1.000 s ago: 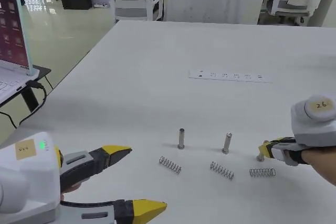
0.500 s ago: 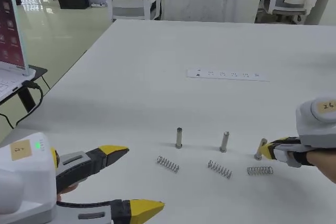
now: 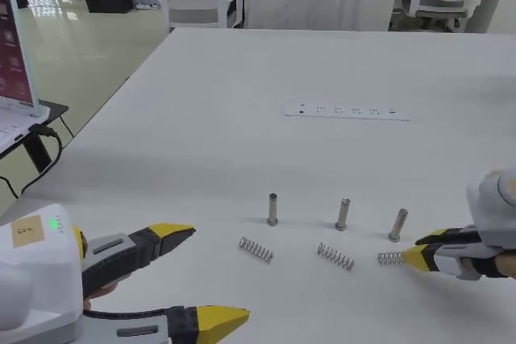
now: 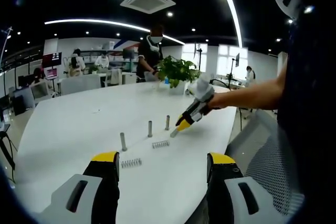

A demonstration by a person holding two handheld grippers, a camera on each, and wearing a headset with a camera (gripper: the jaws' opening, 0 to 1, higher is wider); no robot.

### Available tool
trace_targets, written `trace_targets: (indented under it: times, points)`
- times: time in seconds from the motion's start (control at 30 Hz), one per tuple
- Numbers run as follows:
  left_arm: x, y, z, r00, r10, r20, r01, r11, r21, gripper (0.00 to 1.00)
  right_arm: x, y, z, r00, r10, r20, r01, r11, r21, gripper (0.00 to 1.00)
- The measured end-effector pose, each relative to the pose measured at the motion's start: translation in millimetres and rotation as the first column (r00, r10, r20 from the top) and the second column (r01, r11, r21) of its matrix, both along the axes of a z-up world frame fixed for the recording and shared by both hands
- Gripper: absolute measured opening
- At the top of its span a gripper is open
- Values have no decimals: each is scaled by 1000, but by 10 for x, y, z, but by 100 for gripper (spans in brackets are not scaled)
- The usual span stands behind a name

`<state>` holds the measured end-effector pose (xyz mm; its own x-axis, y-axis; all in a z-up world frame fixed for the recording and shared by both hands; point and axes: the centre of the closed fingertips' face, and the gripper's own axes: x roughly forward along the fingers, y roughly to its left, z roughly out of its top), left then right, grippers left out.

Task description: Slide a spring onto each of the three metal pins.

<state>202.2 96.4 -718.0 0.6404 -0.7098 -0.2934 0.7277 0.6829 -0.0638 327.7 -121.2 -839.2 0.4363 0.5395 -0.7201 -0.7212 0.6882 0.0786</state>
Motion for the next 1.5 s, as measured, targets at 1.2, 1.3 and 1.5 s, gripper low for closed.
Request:
trace_targets:
  times: [1.2, 1.3, 1.5]
  points:
    - [-18, -12, -29, 1000, -8, -5, 8, 1000, 21, 62, -538, 1, -104, 979, 136, -152, -146, 988, -58, 11]
    - [-17, -15, -32, 1000, -10, -6, 10, 1000, 22, 62, -531, -37, -106, 979, 133, -153, -146, 986, -78, 10]
    - [-15, -16, -31, 1000, -10, -7, 10, 1000, 18, 62, -465, -108, -58, 988, 126, -92, -137, 982, -132, 16]
